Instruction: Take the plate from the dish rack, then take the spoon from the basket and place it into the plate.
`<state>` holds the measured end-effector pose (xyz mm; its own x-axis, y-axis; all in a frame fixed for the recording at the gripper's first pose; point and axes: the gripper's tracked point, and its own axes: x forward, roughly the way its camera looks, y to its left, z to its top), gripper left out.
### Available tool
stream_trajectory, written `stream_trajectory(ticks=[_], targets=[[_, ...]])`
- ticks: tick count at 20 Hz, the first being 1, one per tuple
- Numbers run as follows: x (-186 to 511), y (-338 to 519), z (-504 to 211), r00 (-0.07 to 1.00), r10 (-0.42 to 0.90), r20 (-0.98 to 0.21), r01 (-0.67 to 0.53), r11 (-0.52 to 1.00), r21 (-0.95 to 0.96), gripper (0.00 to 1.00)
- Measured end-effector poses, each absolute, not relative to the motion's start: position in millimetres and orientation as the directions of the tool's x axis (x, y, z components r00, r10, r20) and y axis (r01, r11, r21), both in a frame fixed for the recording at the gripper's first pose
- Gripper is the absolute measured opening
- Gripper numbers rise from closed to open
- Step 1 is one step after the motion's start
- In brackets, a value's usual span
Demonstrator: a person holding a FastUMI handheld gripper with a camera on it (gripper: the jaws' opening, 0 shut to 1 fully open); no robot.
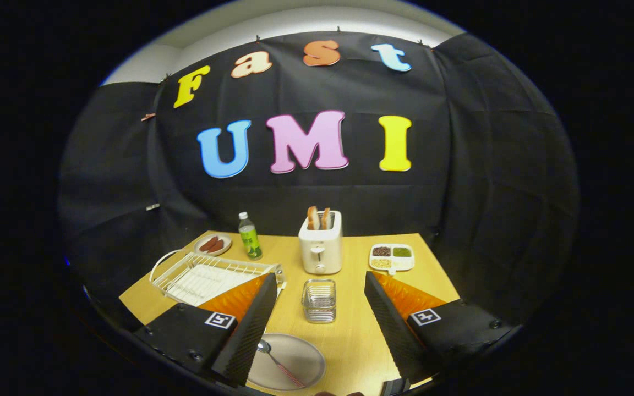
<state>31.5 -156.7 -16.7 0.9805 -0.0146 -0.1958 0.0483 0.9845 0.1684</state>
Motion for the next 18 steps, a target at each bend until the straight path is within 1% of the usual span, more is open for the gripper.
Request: stream_trajectory(ticks=[3,7,12,18], targets=[[15.0,-180.2,2.4,0.979,-0.13,-0.154,0.156,0.972,0.173,0.98],[-2.4,-181.6,-0.9,0.966,-0.212,-0.148,0.237,0.956,0.175,0.99],[-12.0,-160.2,-14.6,0.955,-0.227,-0.19,0.261,0.948,0.18,0.99],[-11.6,-151.2,1.8,0.957,-0.249,-0.147,0.27,0.951,0.15,0.99]])
